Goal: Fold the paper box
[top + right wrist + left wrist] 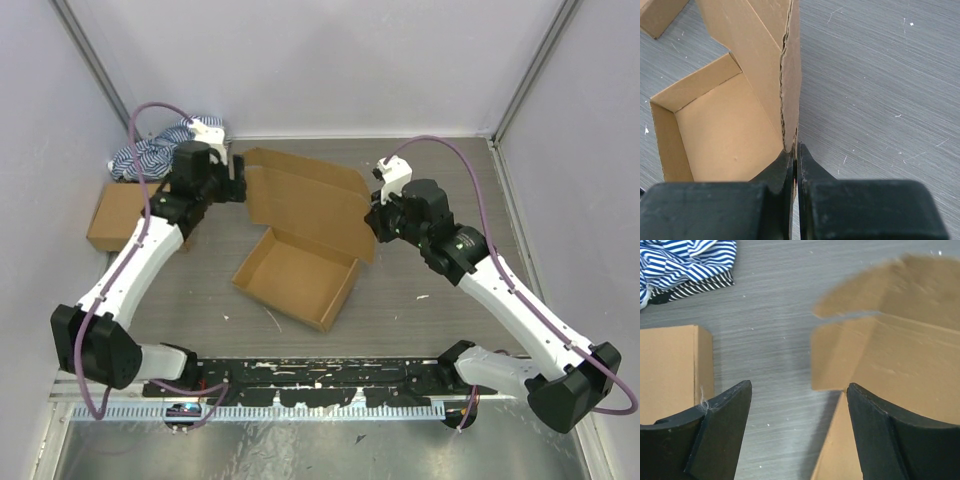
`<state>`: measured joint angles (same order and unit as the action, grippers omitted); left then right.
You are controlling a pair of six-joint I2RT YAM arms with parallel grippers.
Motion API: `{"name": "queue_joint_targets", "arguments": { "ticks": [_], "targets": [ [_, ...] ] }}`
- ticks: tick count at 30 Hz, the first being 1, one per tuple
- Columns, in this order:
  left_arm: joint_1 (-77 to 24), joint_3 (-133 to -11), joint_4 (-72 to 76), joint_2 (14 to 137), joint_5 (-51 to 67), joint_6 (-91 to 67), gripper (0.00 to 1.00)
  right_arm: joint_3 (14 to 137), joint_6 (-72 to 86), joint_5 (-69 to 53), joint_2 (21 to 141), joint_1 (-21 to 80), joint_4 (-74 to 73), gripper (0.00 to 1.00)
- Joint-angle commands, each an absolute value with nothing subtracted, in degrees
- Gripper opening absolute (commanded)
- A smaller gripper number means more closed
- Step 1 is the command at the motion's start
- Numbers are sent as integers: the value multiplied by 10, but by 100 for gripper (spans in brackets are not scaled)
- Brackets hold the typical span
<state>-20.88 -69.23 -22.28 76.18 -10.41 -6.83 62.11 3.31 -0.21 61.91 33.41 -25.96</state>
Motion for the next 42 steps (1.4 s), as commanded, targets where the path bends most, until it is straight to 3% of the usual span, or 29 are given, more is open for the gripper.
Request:
{"name": "queue_joint_targets", "arguments": {
  "ticks": [1,11,26,42],
  "targets": [
    [-126,-731,-207,775,68,-58,84,627,26,3,605,337,-252,6],
    [-102,-672,-90,781,291,14,82,645,24,-19,622,337,-268,6],
    [-96,-680,-63,852,253,76,76,650,20,-48,611,337,-282,6],
    [-77,-687,14,895,370,32,68,650,16,-66,621,337,-284,6]
  ]
}}
